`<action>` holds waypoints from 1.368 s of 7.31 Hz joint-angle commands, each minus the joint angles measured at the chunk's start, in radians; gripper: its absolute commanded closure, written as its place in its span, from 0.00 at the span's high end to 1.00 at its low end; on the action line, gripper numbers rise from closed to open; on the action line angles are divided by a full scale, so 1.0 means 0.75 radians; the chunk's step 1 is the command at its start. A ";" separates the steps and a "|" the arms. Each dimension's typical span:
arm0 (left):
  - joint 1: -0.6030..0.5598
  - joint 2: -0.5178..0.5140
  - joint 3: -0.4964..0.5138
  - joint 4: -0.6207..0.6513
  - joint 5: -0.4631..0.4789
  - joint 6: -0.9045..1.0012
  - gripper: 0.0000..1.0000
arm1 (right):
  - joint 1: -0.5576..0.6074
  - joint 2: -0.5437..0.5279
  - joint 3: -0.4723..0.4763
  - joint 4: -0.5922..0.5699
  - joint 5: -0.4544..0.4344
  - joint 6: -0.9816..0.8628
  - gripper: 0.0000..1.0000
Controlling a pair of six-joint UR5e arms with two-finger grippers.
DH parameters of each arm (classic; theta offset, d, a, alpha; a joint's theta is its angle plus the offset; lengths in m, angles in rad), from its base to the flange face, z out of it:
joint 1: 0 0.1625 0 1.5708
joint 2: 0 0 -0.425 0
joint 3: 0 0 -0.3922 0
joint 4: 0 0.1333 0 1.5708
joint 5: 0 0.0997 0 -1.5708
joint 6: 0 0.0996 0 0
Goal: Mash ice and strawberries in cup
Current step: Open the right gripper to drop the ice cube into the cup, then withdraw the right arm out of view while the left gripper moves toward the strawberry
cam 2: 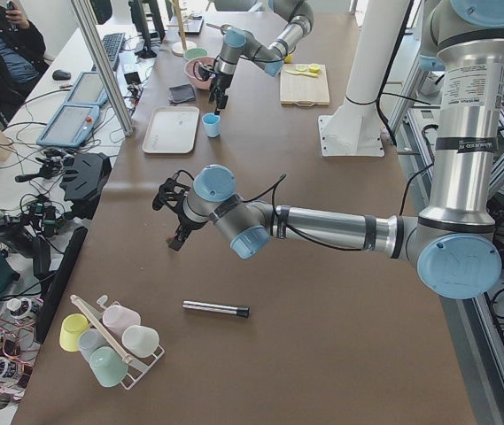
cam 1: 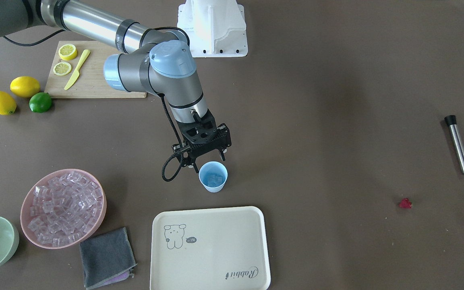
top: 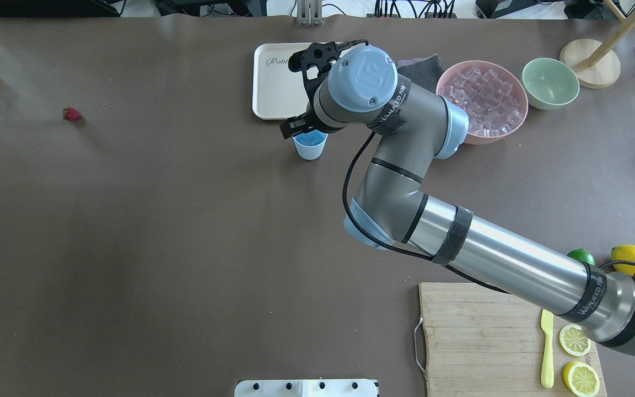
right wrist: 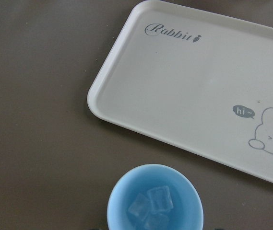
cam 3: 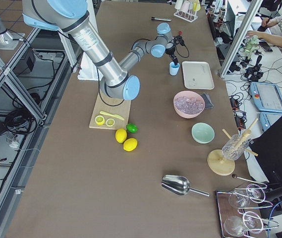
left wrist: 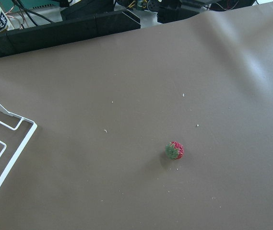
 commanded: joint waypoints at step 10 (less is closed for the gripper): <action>0.184 -0.457 0.422 0.224 0.020 -0.006 0.98 | 0.920 -0.781 0.417 -0.012 0.799 -0.356 1.00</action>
